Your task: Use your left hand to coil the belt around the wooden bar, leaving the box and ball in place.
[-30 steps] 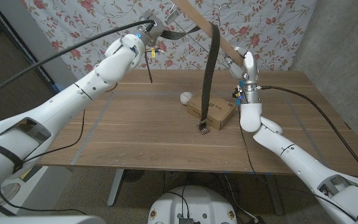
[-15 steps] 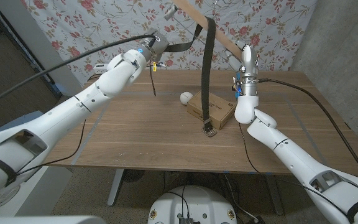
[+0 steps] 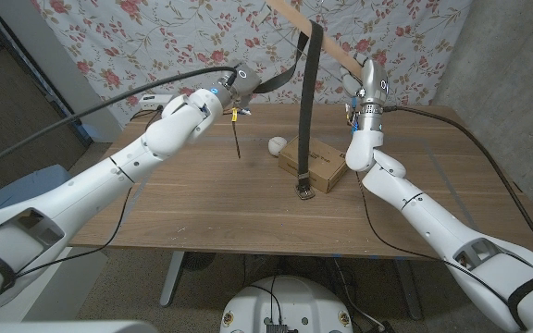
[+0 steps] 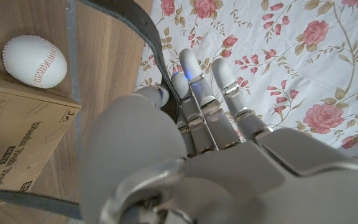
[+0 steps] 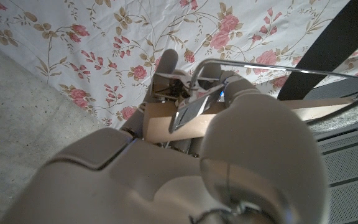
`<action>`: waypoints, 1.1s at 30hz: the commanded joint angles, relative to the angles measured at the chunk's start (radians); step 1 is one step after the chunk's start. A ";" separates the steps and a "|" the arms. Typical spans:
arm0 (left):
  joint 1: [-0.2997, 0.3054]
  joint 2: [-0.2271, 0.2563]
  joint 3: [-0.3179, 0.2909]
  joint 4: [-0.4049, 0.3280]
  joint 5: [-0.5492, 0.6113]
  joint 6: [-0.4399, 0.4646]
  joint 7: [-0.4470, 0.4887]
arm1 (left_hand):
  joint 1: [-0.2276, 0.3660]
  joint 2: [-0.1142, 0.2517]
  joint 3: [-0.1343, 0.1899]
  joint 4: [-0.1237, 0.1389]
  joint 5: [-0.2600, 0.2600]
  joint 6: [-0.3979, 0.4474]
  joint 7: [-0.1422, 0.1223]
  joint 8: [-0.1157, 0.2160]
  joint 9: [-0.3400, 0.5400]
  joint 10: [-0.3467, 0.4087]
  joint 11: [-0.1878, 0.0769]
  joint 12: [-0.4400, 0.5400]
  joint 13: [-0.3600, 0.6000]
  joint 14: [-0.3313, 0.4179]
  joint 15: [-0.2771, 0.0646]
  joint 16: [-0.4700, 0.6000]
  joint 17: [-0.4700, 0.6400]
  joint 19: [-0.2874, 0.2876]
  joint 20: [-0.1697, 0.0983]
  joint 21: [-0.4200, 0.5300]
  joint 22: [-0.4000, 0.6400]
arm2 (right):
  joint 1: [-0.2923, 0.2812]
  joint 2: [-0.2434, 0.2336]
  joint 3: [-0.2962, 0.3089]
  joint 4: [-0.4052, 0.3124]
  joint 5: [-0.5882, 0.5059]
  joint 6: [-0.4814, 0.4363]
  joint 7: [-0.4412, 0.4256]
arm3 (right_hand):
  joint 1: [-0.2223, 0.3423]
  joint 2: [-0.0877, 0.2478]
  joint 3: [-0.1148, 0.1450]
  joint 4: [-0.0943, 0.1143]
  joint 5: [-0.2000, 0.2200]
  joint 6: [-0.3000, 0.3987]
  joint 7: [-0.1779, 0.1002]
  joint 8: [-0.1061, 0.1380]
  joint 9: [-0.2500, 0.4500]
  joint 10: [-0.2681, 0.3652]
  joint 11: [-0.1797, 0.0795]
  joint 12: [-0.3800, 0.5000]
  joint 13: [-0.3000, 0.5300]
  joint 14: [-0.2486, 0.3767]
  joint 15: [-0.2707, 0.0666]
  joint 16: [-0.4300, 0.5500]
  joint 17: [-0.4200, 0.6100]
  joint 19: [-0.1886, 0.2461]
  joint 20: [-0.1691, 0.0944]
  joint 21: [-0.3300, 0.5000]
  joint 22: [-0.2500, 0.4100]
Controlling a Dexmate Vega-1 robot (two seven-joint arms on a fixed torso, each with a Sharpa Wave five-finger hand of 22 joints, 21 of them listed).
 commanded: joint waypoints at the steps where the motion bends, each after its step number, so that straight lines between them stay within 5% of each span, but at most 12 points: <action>1: 0.067 -0.005 -0.024 -0.083 -0.037 -0.004 -0.021 | 0.027 0.019 -0.001 0.000 -0.001 0.028 -0.012 0.083 0.058 0.052 -0.050 -0.002 0.003 0.013 -0.049 -0.003 0.004 0.006 -0.014 -0.003 0.000 | 0.061 0.003 -0.036 0.067 0.024 -0.131 -0.014 | 0.061 0.060 0.033 0.040 0.000 0.014 0.009 -0.003 0.004 0.007 0.003 0.003 -0.001 0.010 -0.093 0.008 0.002 0.008 -0.140 0.005 0.001; 15: 0.158 0.007 -0.047 -0.187 -0.067 -0.022 -0.114 | 0.030 0.021 -0.004 -0.002 -0.003 0.027 -0.011 0.084 0.055 0.054 -0.053 -0.004 0.000 0.019 -0.048 -0.011 0.008 0.007 -0.014 -0.001 0.002 | 0.118 0.003 -0.065 0.179 0.078 -0.152 -0.060 | 0.062 0.060 0.032 0.041 -0.001 0.015 0.010 -0.005 0.005 0.008 0.004 0.006 0.002 0.008 -0.093 0.009 0.001 0.006 -0.140 0.005 0.001; 33: 0.212 -0.029 -0.012 -0.219 -0.183 -0.093 -0.244 | 0.033 0.022 -0.008 -0.003 -0.005 0.026 -0.006 0.087 0.056 0.053 -0.044 -0.004 0.003 0.021 -0.047 -0.020 0.013 0.007 -0.013 -0.002 0.000 | 0.136 -0.032 -0.066 0.190 0.101 -0.143 -0.109 | 0.066 0.060 0.029 0.043 -0.002 0.016 0.009 -0.008 0.008 0.006 0.004 0.005 0.000 0.007 -0.093 0.012 0.001 0.006 -0.139 0.006 0.001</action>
